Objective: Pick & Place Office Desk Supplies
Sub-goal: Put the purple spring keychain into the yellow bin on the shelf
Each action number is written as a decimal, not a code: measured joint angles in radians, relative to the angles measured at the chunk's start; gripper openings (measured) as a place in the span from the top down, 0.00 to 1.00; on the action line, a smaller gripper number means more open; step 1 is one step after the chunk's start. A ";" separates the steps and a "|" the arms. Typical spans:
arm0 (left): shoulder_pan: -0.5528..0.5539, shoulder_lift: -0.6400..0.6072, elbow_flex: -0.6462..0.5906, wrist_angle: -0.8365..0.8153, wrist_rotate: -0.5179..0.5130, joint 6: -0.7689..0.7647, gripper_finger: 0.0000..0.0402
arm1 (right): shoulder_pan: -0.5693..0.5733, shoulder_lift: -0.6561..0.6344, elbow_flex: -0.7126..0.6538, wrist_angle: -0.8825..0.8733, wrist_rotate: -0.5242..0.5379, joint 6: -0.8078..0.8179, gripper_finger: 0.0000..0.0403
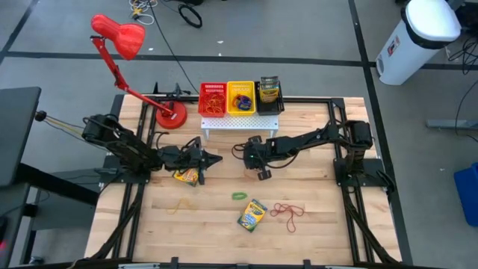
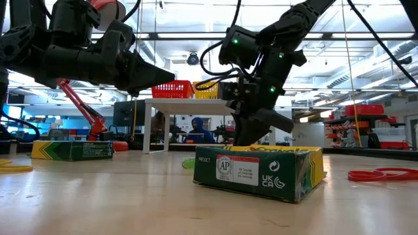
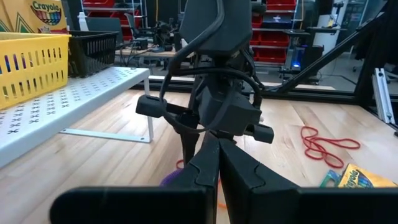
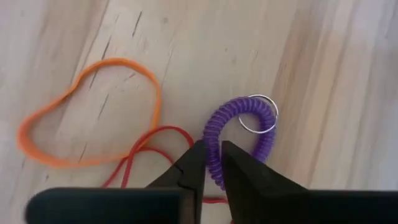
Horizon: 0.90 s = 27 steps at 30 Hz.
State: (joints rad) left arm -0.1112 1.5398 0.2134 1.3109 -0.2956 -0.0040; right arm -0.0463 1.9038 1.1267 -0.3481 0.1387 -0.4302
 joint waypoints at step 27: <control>0.000 0.000 0.000 0.000 0.000 -0.011 0.96 | 0.008 -0.010 0.000 0.044 -0.037 0.067 0.96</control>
State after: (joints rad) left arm -0.1112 1.5398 0.2134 1.3106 -0.2955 -0.0154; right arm -0.0386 1.8933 1.1263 -0.3042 0.1021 -0.3629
